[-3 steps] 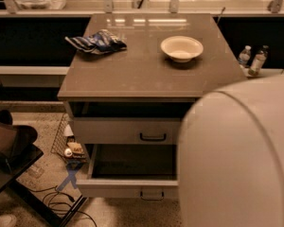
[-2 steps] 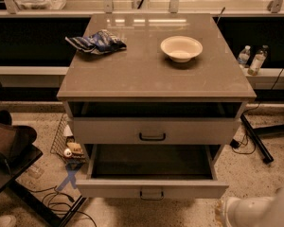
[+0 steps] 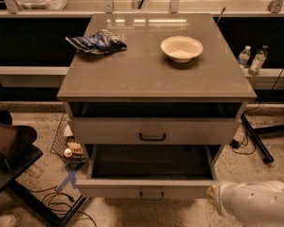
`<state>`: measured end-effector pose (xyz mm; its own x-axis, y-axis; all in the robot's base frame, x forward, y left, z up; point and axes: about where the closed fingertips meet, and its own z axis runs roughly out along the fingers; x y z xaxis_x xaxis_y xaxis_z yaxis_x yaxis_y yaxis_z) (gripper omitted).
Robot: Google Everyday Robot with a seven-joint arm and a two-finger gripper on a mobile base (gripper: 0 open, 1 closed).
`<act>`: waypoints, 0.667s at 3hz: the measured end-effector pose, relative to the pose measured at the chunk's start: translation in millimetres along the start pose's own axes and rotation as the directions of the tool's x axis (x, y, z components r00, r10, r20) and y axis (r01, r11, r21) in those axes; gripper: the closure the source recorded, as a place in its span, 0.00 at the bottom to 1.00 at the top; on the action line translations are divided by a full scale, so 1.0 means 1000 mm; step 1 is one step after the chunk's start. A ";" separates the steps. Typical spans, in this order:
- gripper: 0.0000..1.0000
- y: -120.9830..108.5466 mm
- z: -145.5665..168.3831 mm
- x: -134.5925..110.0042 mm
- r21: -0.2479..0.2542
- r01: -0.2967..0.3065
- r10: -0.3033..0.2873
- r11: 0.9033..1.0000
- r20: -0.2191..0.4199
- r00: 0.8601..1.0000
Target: Open middle drawer
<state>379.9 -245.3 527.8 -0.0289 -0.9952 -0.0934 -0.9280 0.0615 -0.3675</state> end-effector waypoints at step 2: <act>1.00 -0.075 0.037 -0.049 0.099 0.160 -0.167 0.982 0.071 0.983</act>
Offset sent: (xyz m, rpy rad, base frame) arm 0.1570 0.0287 -0.0369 0.0191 -0.1364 0.2523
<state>464.2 -197.9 525.9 0.1530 -0.9835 -0.0963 -0.8793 -0.0910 -0.4675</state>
